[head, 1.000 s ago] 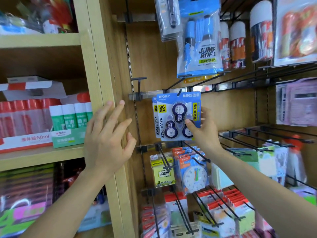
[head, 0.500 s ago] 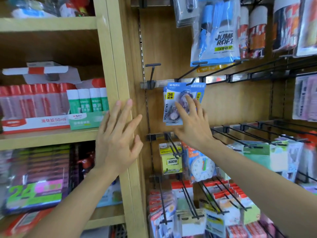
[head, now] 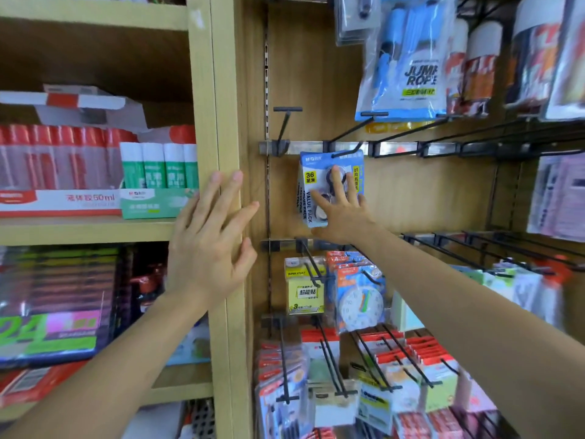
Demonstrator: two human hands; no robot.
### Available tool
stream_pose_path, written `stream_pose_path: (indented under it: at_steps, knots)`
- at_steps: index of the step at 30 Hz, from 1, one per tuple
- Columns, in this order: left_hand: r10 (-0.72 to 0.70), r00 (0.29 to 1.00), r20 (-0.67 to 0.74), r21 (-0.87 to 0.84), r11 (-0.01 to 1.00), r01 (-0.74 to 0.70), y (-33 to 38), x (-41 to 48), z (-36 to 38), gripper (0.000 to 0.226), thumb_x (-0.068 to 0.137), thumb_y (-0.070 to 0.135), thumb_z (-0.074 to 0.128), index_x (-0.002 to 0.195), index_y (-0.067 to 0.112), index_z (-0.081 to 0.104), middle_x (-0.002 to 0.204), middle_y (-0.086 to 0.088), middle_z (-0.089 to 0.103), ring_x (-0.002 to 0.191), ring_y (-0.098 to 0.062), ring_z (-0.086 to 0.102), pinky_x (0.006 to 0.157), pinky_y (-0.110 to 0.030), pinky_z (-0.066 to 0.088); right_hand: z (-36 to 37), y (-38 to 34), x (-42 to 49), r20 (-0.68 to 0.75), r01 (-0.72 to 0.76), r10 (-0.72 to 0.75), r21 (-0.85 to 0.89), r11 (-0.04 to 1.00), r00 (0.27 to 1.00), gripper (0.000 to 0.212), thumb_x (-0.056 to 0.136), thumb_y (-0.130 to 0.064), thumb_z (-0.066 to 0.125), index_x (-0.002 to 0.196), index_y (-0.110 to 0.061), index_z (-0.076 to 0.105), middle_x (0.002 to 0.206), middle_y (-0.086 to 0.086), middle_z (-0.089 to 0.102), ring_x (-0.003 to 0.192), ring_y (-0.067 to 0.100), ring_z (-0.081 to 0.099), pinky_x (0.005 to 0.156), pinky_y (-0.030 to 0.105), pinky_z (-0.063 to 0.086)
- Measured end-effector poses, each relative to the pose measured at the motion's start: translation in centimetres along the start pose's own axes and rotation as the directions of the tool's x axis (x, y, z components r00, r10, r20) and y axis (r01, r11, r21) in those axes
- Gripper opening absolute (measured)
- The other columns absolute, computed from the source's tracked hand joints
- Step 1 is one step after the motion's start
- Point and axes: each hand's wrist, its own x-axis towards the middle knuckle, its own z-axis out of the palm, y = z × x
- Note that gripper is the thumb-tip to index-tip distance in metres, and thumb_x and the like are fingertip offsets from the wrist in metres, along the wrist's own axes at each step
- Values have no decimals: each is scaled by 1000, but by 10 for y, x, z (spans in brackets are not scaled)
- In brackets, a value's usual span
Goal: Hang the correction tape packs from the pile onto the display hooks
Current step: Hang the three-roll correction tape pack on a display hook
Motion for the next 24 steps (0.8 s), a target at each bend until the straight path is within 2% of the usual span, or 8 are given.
stream_pose_path:
  at_steps: [5, 8, 12, 15, 17, 19, 21, 24]
  knots:
    - [-4, 1000, 22, -5, 1000, 4, 2, -1, -1, 46, 87, 24, 59, 132, 15, 64, 164, -8, 28, 154, -29, 18, 122, -48, 23, -30, -2, -27, -17, 60, -58, 193, 979, 998, 73, 86, -50, 62, 150, -35, 32, 166, 3, 3, 149, 39, 7, 113, 57, 28]
    - [-40, 999, 19, -88, 995, 42, 10, -6, -4, 48, 84, 23, 61, 131, 15, 64, 164, -9, 28, 154, -29, 18, 122, -53, 23, -51, -10, -65, -100, 99, -71, 315, 944, 992, 62, 88, -44, 63, 145, -31, 45, 163, 1, 22, 148, 30, 16, 112, 53, 28]
    - [-142, 990, 8, -321, 937, 137, 31, -29, -19, 44, 82, 23, 61, 124, 13, 68, 153, -7, 47, 149, -25, 33, 118, -52, 29, -71, -23, -127, -247, 192, -75, 496, 847, 966, 46, 83, -37, 63, 126, -23, 66, 134, -1, 62, 125, 23, 47, 104, 42, 41]
    - [-129, 989, 71, -433, 890, 146, 44, -57, -29, 32, 83, 25, 61, 110, 15, 74, 129, -1, 68, 130, -23, 57, 103, -44, 45, -76, -33, -174, -294, 230, -74, 542, 808, 953, 33, 82, -29, 68, 113, -19, 73, 111, -7, 71, 106, 13, 55, 95, 21, 41]
    - [-87, 982, 165, -492, 856, 159, 54, -84, -33, 27, 83, 27, 60, 103, 16, 75, 109, 2, 74, 108, -22, 66, 88, -40, 51, -69, -43, -205, -246, 198, -67, 560, 804, 967, 30, 84, -29, 69, 112, -19, 73, 106, -7, 72, 103, 11, 55, 88, 14, 39]
    - [-71, 964, 257, -529, 825, 201, 66, -115, -36, 24, 83, 28, 61, 99, 18, 75, 96, 3, 74, 93, -22, 67, 77, -36, 52, -55, -51, -235, -188, 156, -57, 572, 806, 980, 28, 85, -27, 71, 111, -18, 73, 100, -3, 73, 98, 15, 58, 84, 20, 43]
    - [-74, 933, 352, -549, 791, 269, 78, -152, -37, 22, 83, 30, 61, 98, 22, 76, 92, 5, 74, 86, -22, 68, 71, -36, 53, -36, -60, -267, -104, 90, -34, 604, 792, 994, 28, 83, -24, 73, 110, -18, 73, 97, -1, 74, 94, 18, 63, 82, 27, 48]
    - [-105, 863, 494, -571, 709, 414, 98, -217, -41, 23, 82, 31, 58, 98, 28, 75, 89, 12, 76, 77, -13, 72, 64, -33, 57, -6, -72, -317, 66, -45, 2, 653, 756, 998, 24, 82, -23, 72, 105, -17, 75, 101, -1, 75, 90, 17, 67, 81, 28, 50]
